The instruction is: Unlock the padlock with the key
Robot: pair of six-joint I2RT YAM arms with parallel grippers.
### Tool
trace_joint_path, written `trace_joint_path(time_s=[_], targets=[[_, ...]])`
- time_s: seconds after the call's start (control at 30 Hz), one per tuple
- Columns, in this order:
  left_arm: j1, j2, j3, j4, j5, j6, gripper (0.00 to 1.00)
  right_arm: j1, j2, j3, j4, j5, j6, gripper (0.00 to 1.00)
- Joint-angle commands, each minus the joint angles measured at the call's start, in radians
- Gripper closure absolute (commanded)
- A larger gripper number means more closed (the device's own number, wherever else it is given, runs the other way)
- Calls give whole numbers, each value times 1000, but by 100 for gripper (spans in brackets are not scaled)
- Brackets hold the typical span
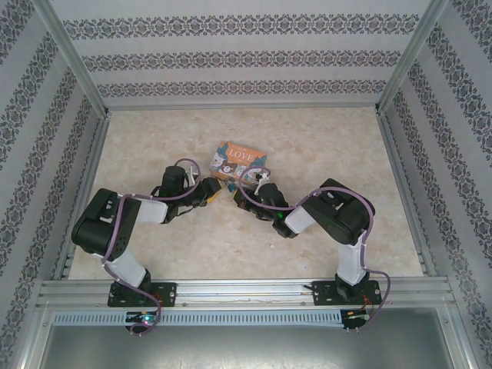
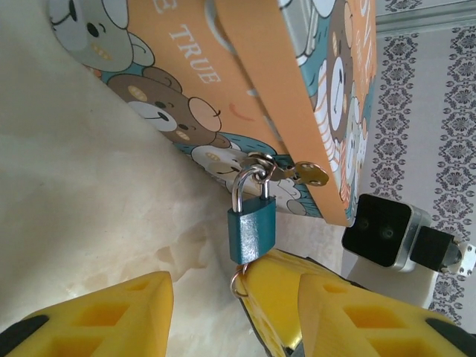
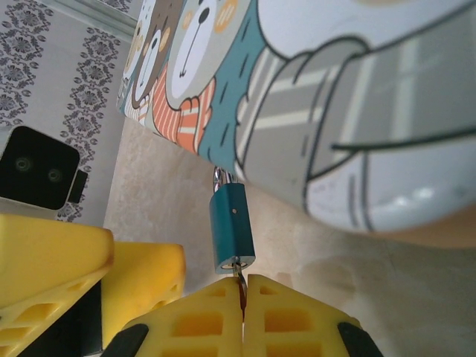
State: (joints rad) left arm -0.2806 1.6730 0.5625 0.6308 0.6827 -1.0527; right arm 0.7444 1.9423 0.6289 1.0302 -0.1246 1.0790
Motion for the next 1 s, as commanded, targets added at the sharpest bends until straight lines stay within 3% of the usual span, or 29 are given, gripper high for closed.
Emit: trace_joint_path(time_s=[0.0,0.47,0.97], targets=[[-17,23,39,83,30,-24,53,13,3,-12,56,0,21,100],[-35,136,79,180,54,-75,53,13,-7,4,45,-7,39,100],[-63,225,118,242,49,-124,62,1,-21,5,50,-30,68,100]])
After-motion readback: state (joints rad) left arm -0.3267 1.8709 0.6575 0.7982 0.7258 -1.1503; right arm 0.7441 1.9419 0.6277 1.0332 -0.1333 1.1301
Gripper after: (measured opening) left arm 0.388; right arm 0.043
